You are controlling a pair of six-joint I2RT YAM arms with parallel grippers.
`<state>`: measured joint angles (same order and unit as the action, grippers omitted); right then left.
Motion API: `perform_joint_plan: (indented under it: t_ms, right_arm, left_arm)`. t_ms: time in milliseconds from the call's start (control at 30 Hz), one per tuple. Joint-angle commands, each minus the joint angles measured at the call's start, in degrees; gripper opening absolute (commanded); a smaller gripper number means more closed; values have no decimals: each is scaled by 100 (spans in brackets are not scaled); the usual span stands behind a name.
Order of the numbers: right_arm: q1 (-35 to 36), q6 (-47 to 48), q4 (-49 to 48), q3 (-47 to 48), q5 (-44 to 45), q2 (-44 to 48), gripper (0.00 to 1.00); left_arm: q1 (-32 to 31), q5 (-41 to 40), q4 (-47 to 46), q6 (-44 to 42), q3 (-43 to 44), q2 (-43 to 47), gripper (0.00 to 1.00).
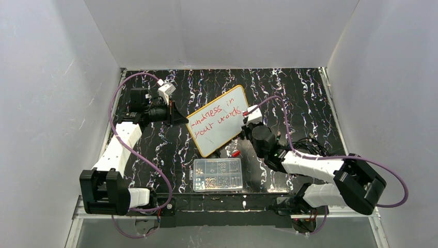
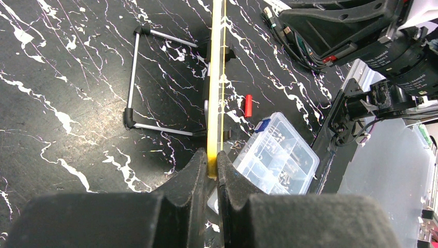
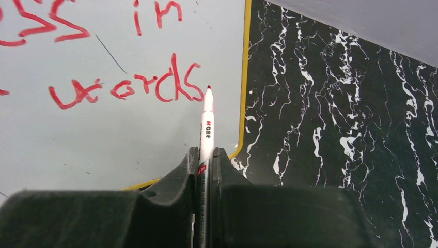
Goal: Write a sentence on the whiteboard
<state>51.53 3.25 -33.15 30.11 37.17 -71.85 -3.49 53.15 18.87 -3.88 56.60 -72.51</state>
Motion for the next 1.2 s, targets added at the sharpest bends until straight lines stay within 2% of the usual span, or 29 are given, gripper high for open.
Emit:
perform_joint_plan:
  t_ms: [0, 1167]
  right_arm:
    - [-25, 71, -220, 135, 360, -187, 1]
    - [-266, 194, -654, 373, -131, -831, 1]
  left_arm:
    - [-12, 241, -33, -68, -46, 279, 0]
    - [-12, 249, -33, -74, -52, 263, 0]
